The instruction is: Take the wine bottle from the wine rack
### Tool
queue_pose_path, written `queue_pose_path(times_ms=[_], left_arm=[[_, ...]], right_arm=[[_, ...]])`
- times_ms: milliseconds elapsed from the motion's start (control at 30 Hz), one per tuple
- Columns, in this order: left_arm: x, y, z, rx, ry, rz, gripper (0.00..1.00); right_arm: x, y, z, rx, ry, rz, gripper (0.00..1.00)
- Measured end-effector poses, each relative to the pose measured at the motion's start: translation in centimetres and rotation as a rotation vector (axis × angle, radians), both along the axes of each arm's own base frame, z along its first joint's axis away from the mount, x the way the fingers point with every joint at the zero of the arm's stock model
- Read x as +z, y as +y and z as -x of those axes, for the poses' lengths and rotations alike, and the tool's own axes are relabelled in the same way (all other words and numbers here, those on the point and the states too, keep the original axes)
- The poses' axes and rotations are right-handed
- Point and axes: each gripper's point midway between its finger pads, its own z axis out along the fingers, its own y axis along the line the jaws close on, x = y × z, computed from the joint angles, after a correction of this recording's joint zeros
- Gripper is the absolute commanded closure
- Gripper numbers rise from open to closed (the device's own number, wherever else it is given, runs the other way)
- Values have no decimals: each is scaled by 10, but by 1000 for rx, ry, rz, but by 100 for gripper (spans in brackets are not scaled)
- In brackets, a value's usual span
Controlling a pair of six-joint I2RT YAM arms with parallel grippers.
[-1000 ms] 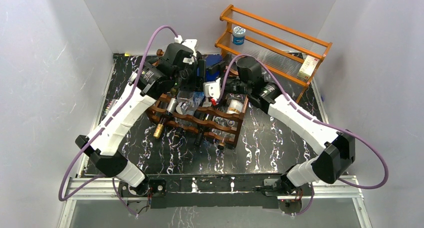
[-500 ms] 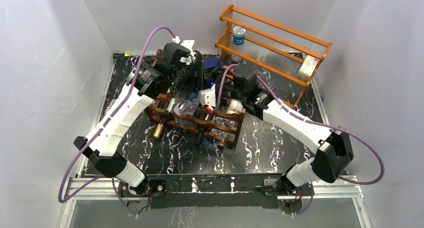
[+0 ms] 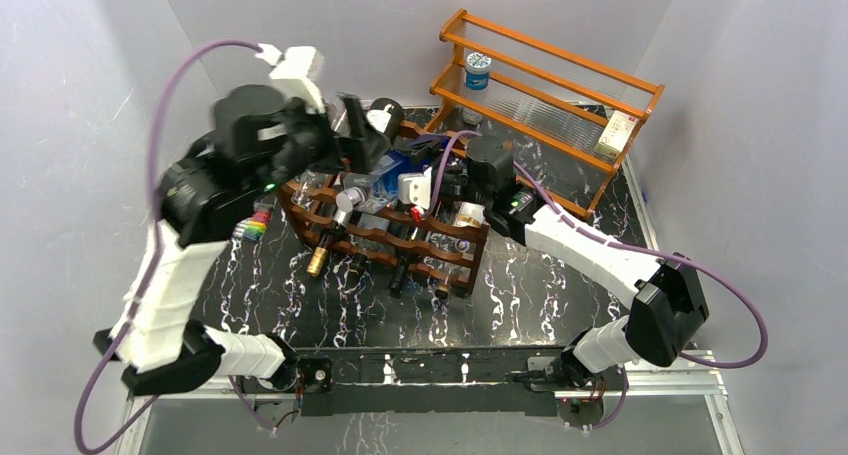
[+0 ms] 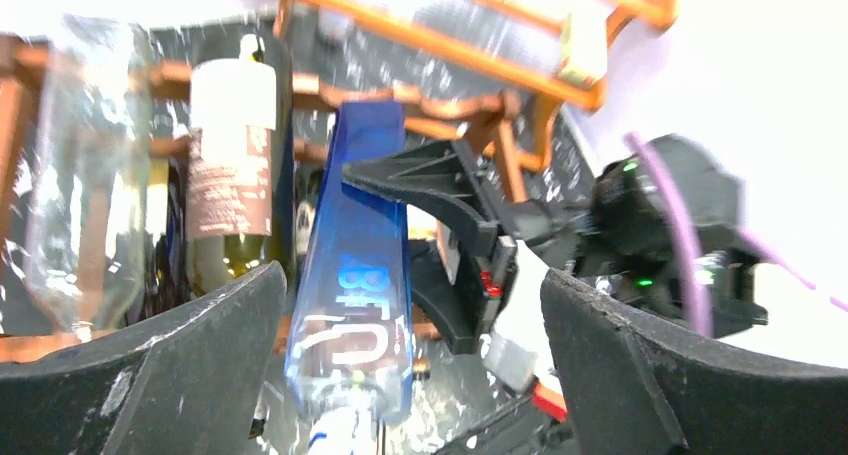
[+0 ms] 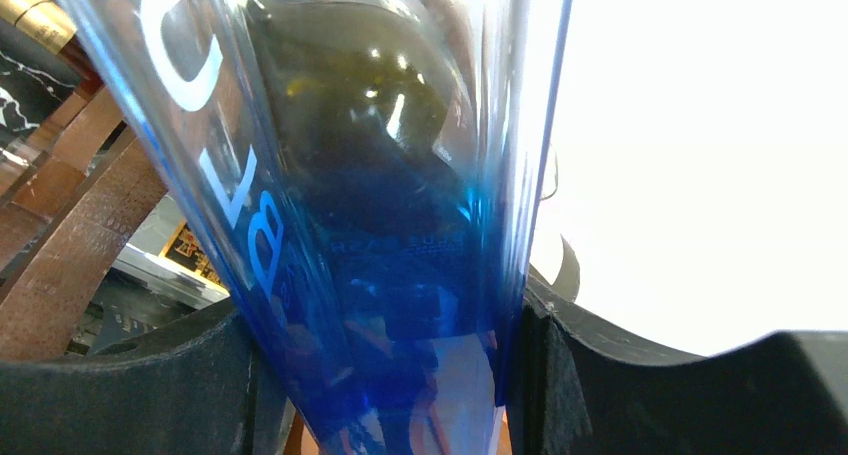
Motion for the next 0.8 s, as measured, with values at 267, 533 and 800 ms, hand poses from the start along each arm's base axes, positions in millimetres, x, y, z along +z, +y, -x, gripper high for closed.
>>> queue_pose_path(times_ms=[267,533,800], left_arm=[[92,66,53,68,-281,176,2],[90,79,59,95,-314,182,2],[46,51,31,74,-208,86,2]], right_arm=[[35,-9,-18,-178,181,-148,100],[119,-68,-35,-484,268,-395,100],[178,-168,-16,-795,217,-583,100]])
